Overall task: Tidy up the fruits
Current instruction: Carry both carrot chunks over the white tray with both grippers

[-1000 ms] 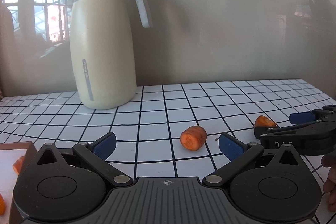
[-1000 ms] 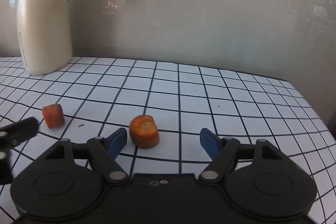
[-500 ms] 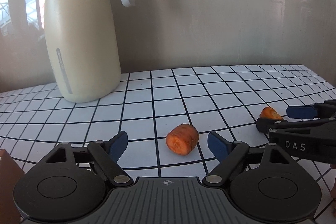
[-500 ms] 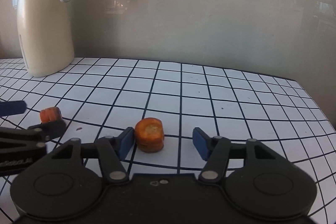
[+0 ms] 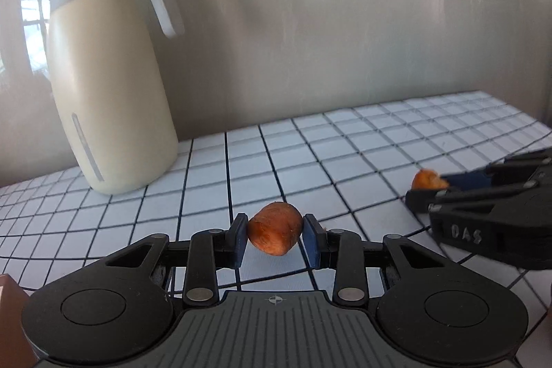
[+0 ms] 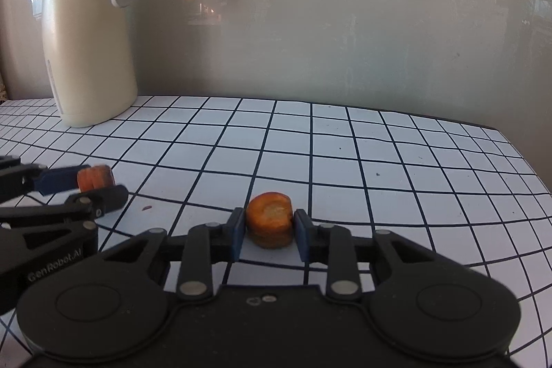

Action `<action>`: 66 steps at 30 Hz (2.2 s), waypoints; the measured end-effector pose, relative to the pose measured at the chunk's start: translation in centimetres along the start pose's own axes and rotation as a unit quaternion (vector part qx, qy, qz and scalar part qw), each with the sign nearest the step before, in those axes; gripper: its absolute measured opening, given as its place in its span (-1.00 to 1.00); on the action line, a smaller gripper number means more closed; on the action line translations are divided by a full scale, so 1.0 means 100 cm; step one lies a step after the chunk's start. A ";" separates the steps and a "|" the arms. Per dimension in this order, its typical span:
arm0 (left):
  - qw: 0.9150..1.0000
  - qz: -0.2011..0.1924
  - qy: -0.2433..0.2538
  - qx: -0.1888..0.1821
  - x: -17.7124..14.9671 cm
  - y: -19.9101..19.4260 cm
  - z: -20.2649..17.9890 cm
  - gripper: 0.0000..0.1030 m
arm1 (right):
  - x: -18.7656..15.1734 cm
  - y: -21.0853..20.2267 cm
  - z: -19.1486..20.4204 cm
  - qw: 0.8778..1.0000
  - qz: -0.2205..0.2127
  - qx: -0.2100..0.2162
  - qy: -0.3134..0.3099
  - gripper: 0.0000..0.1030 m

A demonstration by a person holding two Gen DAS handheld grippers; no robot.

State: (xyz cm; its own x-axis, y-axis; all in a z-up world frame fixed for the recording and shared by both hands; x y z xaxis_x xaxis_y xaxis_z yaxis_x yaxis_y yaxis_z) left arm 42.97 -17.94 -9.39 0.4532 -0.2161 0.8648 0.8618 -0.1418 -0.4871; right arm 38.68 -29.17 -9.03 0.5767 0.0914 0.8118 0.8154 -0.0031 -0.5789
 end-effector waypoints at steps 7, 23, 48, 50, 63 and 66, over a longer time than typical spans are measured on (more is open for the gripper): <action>0.999 -0.029 -0.022 0.002 -0.003 -0.033 0.009 -0.33 | 0.011 -0.034 -0.003 1.000 -0.028 -0.001 0.005 -0.58; 0.998 -0.052 -0.027 0.004 -0.027 -0.136 0.007 -0.33 | -0.008 -0.111 -0.004 0.999 -0.049 0.007 0.015 -0.58; 0.989 -0.087 -0.069 0.098 -0.073 -0.276 0.084 -0.33 | -0.030 -0.206 0.110 0.990 -0.100 0.083 -0.048 -0.58; 0.987 -0.089 -0.076 0.114 -0.076 -0.283 0.096 -0.33 | -0.028 -0.208 0.127 0.988 -0.104 0.098 -0.057 -0.58; 0.974 -0.090 -0.102 0.182 -0.096 -0.314 0.156 -0.33 | -0.024 -0.212 0.203 0.977 -0.116 0.161 -0.081 -0.58; 0.972 -0.090 -0.106 0.191 -0.099 -0.318 0.166 -0.33 | -0.023 -0.212 0.213 0.975 -0.119 0.169 -0.084 -0.58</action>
State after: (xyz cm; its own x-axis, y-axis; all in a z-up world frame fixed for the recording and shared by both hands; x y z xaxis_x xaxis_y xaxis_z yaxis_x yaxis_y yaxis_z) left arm 14.82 4.76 -0.46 0.2894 -0.0107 0.9572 0.9346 0.2192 -0.2801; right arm 18.99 -8.13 -0.21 0.3335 0.2108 0.9189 0.8458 0.3637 -0.3904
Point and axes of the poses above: each gripper's, at about its wrist camera, not at the fingertips, and y roughly the way its jaws point, z to its left, x to its top, the point moved 9 cm from there along y, roughly the way its jaws point, and after that the axes turned 2 degrees about -x, right-handed, at the moved point
